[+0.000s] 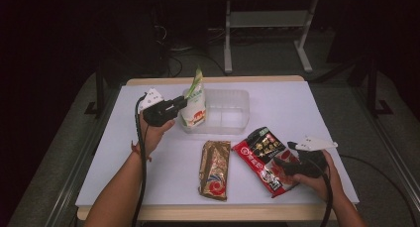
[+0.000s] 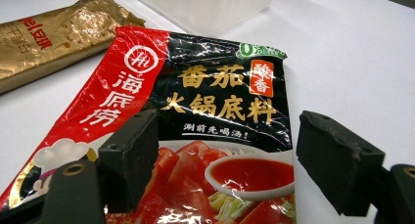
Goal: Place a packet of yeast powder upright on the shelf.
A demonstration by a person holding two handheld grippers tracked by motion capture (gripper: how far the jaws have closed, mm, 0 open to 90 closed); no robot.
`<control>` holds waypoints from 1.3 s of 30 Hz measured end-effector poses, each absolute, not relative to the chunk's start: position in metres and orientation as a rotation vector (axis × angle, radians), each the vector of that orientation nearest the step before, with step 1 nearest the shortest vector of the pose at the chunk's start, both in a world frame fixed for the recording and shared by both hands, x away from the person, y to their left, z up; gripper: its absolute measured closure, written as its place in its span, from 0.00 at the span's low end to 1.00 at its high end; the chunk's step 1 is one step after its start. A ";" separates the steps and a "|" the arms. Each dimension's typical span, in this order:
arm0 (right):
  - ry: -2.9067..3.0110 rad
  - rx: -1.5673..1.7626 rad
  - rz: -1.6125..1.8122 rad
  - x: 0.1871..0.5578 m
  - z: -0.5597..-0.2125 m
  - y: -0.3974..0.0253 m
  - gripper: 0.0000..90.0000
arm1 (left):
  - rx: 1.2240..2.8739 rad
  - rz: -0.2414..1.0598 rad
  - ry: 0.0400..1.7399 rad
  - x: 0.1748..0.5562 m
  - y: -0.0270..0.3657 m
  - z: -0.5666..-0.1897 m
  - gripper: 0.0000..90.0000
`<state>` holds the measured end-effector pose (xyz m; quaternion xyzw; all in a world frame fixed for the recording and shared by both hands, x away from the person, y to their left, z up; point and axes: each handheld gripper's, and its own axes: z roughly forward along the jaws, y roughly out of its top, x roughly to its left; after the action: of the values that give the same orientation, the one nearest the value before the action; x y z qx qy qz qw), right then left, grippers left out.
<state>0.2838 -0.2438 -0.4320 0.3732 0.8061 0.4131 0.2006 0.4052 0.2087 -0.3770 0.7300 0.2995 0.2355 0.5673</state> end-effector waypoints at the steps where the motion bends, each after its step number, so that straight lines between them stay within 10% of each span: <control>1: 2.252 1.043 1.155 0.284 -0.432 -0.244 0.26 | 1.717 0.556 0.700 0.404 0.210 -0.376 0.84; 15: 2.253 1.042 1.156 0.284 -0.432 -0.244 0.26 | 1.756 0.571 0.647 0.376 0.222 -0.377 0.70; 39: 2.263 1.016 1.135 0.283 -0.432 -0.242 0.26 | 2.023 0.116 0.607 0.356 0.174 -0.431 0.37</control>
<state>0.2832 -0.2417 -0.4319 0.3644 0.8120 0.4072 0.2052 0.3557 0.1742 -0.4314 0.8332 0.2502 0.0477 0.4908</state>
